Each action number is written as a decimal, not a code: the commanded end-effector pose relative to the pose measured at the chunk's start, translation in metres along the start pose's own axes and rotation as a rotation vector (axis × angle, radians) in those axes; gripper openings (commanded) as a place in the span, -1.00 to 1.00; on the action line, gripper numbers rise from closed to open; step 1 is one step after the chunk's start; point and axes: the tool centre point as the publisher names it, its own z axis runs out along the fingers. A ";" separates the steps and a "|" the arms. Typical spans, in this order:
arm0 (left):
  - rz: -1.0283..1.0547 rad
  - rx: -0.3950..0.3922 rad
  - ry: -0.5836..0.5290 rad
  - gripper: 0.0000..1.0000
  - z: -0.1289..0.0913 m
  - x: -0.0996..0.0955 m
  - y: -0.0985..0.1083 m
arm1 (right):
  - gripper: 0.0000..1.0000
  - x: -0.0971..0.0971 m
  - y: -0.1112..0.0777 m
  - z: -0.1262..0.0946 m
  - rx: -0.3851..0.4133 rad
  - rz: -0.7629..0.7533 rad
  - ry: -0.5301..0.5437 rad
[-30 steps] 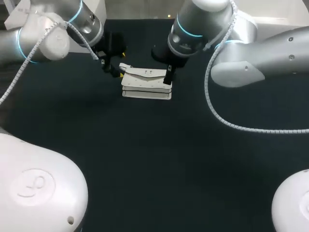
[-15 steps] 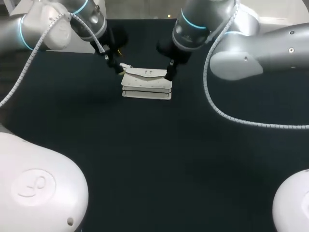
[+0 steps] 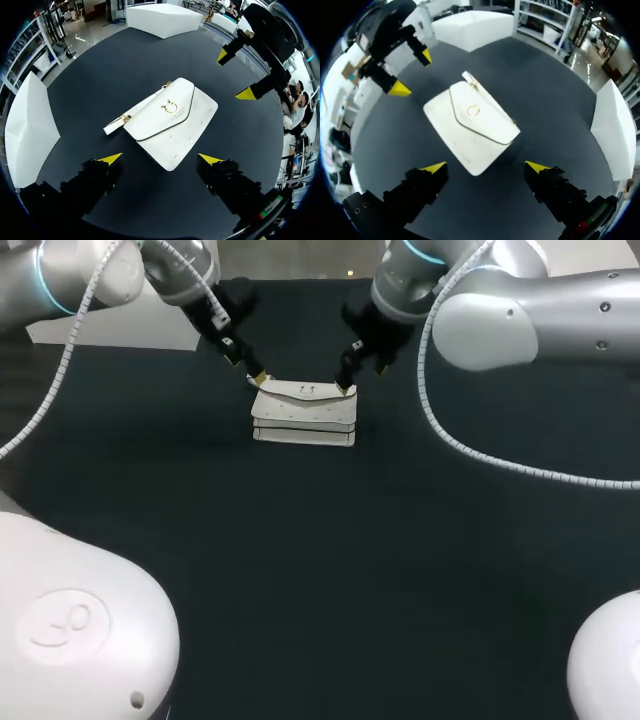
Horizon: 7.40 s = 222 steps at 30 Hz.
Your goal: Pick up the bag, open it, inspect its contents, close it, and place it on the opposite side
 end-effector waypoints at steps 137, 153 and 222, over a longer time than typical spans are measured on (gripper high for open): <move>-0.975 0.227 0.825 -0.41 0.097 -0.020 -0.017 | -0.10 -0.012 0.027 0.095 0.056 0.953 1.018; -0.988 0.230 0.808 -1.00 0.100 -0.018 -0.013 | -1.00 -0.009 0.022 0.096 0.028 0.956 1.031; -1.008 0.217 0.650 -1.00 0.056 -0.029 0.042 | 1.00 -0.069 -0.033 0.016 0.086 0.903 0.588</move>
